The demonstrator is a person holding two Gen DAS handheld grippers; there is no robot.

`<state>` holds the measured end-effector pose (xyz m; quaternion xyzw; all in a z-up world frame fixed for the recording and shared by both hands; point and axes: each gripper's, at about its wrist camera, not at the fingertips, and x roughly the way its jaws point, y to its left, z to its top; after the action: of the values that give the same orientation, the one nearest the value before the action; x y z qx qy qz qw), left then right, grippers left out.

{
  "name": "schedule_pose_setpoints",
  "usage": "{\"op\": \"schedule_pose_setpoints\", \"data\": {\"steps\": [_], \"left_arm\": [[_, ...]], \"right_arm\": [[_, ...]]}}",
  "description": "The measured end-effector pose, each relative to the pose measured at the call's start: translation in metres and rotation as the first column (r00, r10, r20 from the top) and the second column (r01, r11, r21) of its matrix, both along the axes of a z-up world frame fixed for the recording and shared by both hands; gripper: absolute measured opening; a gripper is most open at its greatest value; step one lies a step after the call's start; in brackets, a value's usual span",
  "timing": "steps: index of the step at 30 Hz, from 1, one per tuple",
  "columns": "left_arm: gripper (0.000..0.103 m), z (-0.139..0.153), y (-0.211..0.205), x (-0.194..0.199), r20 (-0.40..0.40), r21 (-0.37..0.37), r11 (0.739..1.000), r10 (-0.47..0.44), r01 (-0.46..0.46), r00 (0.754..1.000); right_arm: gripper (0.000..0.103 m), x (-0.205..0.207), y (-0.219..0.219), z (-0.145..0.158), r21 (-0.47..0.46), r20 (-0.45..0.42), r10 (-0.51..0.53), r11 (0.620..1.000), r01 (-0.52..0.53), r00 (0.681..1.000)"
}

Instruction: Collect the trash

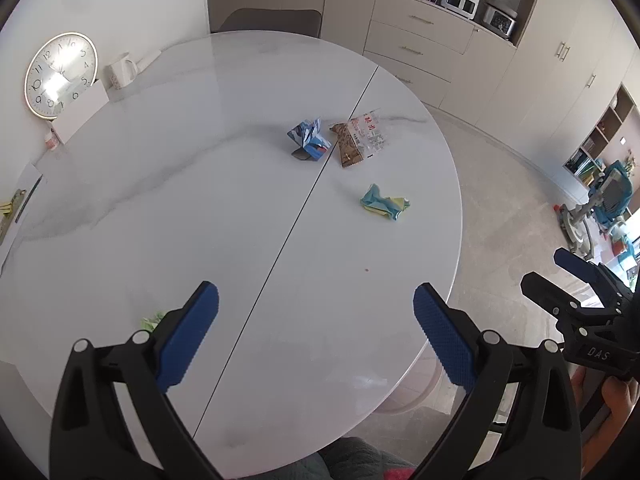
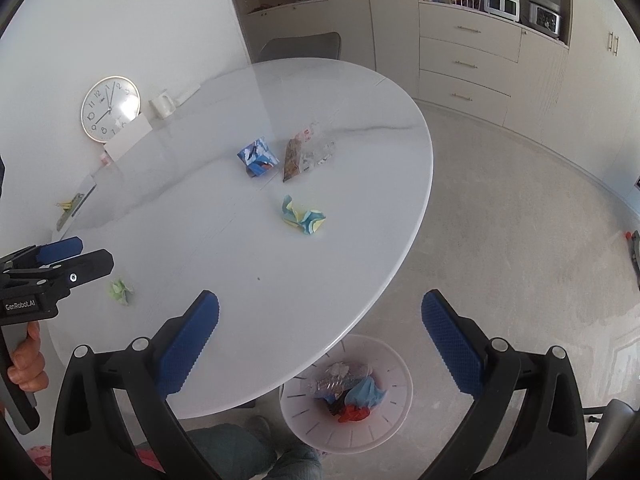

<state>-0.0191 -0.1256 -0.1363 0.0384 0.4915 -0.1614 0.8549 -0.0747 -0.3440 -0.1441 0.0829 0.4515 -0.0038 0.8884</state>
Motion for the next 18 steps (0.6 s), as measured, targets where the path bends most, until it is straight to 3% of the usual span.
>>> {"op": "schedule_pose_setpoints", "data": {"steps": [12, 18], "left_arm": [[0.095, 0.005, -0.002, 0.021, 0.006, -0.01, 1.0, 0.007, -0.007, 1.0], [0.095, -0.005, -0.006, 0.054, -0.029, -0.064, 0.998, -0.031, 0.029, 0.999]], "right_arm": [[0.101, 0.029, -0.004, 0.014, -0.006, 0.011, 0.01, 1.0, -0.01, 1.0], [0.101, 0.061, -0.007, 0.014, -0.038, -0.001, 0.011, 0.999, -0.011, 1.0]]}}
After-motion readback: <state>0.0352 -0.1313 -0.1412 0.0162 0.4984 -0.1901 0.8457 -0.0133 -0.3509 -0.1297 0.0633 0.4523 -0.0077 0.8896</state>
